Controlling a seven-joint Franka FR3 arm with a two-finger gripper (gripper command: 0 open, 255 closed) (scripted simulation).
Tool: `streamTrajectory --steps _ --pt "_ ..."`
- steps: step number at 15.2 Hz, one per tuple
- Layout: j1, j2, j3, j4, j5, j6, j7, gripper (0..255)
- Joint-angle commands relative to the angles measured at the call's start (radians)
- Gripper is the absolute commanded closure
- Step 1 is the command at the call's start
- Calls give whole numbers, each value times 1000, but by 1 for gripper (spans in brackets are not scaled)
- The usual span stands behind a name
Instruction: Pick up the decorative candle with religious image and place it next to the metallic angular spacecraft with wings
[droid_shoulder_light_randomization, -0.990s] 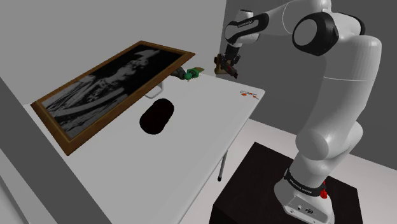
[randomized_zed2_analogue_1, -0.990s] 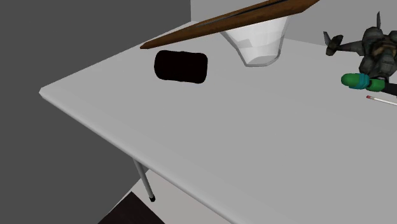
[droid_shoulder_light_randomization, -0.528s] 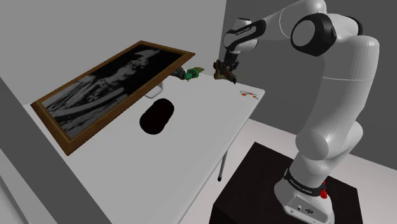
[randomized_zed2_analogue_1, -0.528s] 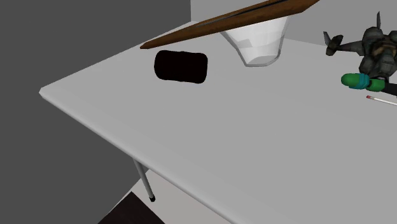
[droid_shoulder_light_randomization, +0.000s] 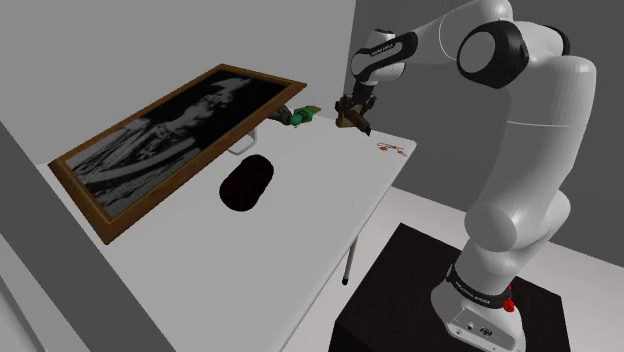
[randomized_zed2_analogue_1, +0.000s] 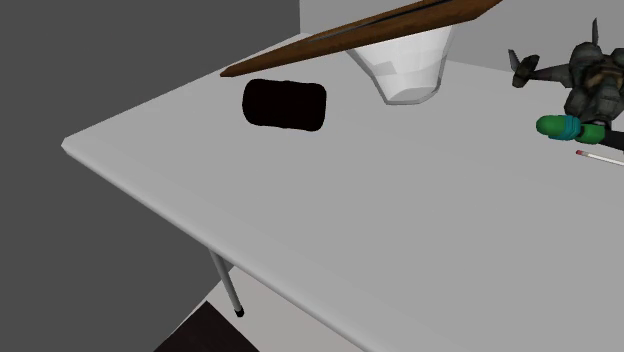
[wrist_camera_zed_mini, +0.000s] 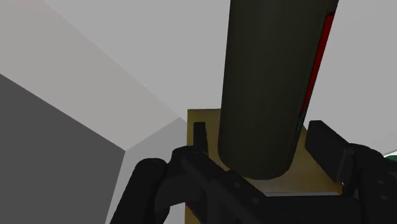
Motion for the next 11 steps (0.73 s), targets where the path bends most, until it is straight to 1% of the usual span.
streamTrajectory --steps 1,5,9,11 --pt "0 0 0 1 0 0 0 0" --pt "0 0 0 1 0 0 0 0" --pt "4 -72 -1 25 -10 -96 6 0" --pt "4 -73 -1 25 -10 -96 6 0"
